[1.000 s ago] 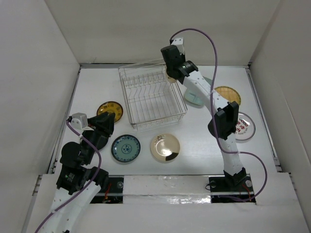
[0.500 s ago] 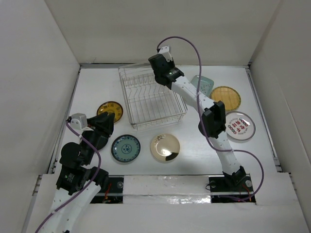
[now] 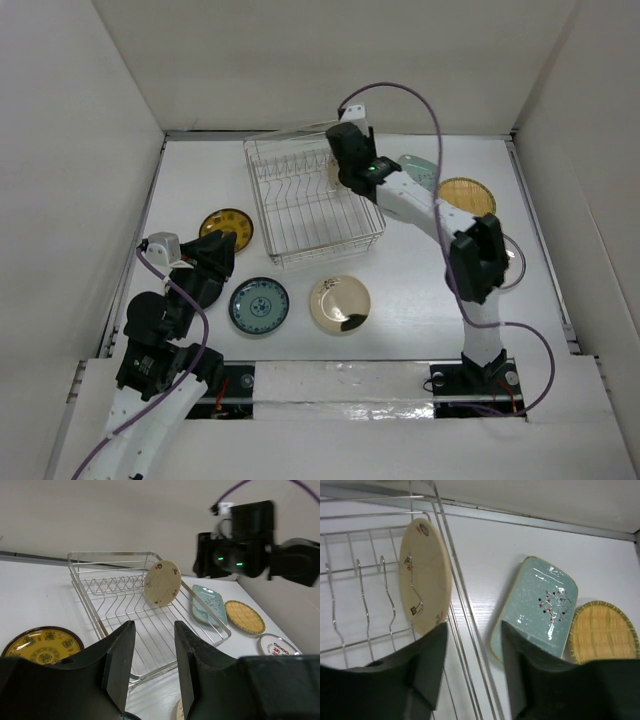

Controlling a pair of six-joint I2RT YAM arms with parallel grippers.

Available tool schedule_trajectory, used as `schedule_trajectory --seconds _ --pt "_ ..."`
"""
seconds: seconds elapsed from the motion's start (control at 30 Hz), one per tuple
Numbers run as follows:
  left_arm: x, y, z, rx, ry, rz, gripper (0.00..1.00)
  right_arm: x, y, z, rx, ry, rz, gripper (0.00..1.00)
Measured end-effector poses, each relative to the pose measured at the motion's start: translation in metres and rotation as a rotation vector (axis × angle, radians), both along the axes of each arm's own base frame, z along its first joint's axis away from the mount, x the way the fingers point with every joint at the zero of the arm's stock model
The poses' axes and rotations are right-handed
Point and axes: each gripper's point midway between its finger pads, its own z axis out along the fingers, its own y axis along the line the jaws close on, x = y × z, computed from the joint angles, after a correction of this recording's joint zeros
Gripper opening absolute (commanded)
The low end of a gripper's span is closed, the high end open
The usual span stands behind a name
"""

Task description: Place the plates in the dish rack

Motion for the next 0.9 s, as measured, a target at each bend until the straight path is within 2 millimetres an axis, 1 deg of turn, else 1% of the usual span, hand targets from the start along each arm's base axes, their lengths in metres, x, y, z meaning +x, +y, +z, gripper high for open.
schedule_trajectory --seconds 0.03,0.07,0.1,0.13,0.17,0.2,0.23,0.27,0.3,0.33,0.37,0.4,0.43,0.47,0.5,0.53,0.57,0.6,0.7,0.8,0.83,0.9 --pt "0.000 0.000 0.000 0.000 0.000 0.000 0.34 -0.008 -0.009 0.012 0.051 -0.025 0.011 0.13" --pt "0.000 0.000 0.000 0.000 0.000 0.000 0.34 -0.012 -0.014 0.020 0.077 -0.040 0.015 0.00" --pt "0.000 0.000 0.000 0.000 0.000 0.000 0.34 -0.022 -0.034 0.044 0.163 -0.111 0.013 0.00" --pt "0.000 0.000 0.000 0.000 0.001 0.000 0.33 -0.029 -0.052 0.059 0.235 -0.166 0.003 0.00" --pt "0.000 0.000 -0.001 0.001 0.002 0.000 0.31 -0.037 -0.076 0.073 0.293 -0.216 -0.023 0.00" --pt "0.000 0.000 0.000 0.001 0.001 -0.001 0.25 -0.044 -0.101 0.085 0.356 -0.273 -0.052 0.00" --pt "0.000 0.000 0.000 -0.001 0.001 -0.001 0.20 -0.049 -0.127 0.091 0.405 -0.322 -0.087 0.00" --pt "0.000 0.000 0.000 0.002 0.001 0.000 0.14 -0.056 -0.160 0.091 0.458 -0.370 -0.141 0.00" --pt "0.000 0.000 -0.001 0.003 0.001 0.000 0.06 -0.064 -0.192 0.083 0.494 -0.395 -0.201 0.00" --pt "0.000 0.000 -0.001 0.003 0.002 0.000 0.05 -0.070 -0.221 0.070 0.527 -0.410 -0.254 0.01" --pt "-0.001 -0.001 -0.001 0.005 0.001 -0.004 0.05 -0.076 -0.255 0.051 0.554 -0.414 -0.325 0.02" --pt "-0.001 -0.001 -0.001 0.006 0.001 -0.008 0.05 -0.083 -0.283 0.025 0.580 -0.395 -0.387 0.05" --pt "-0.002 -0.002 -0.001 0.005 0.001 -0.012 0.06 -0.090 -0.306 -0.001 0.607 -0.362 -0.442 0.19" --pt "-0.002 -0.003 -0.001 0.006 0.001 -0.015 0.07 -0.097 -0.324 -0.025 0.629 -0.331 -0.494 0.28" --pt "-0.002 -0.004 -0.001 0.006 0.000 -0.019 0.11 -0.105 -0.339 -0.049 0.654 -0.291 -0.537 0.35" --pt "-0.003 -0.004 0.000 0.005 -0.001 -0.021 0.13 -0.111 -0.349 -0.069 0.681 -0.253 -0.568 0.48" --pt "-0.003 -0.004 0.000 0.004 -0.003 -0.021 0.14 -0.114 -0.357 -0.084 0.709 -0.222 -0.591 0.54" --pt "-0.004 -0.003 0.001 0.003 -0.007 -0.021 0.16 -0.114 -0.363 -0.096 0.736 -0.198 -0.606 0.56" --pt "-0.005 -0.003 0.002 0.000 -0.012 -0.021 0.18 -0.107 -0.370 -0.116 0.823 -0.135 -0.597 0.59" --pt "-0.005 -0.003 0.002 0.000 -0.013 -0.021 0.18 -0.091 -0.379 -0.128 0.904 -0.093 -0.577 0.60" --pt "-0.005 -0.003 0.002 0.000 -0.013 -0.021 0.18 -0.088 -0.377 -0.128 0.926 -0.085 -0.564 0.60" --pt "-0.006 -0.003 0.003 -0.001 -0.015 -0.021 0.18 -0.087 -0.382 -0.138 0.955 -0.063 -0.573 0.61"
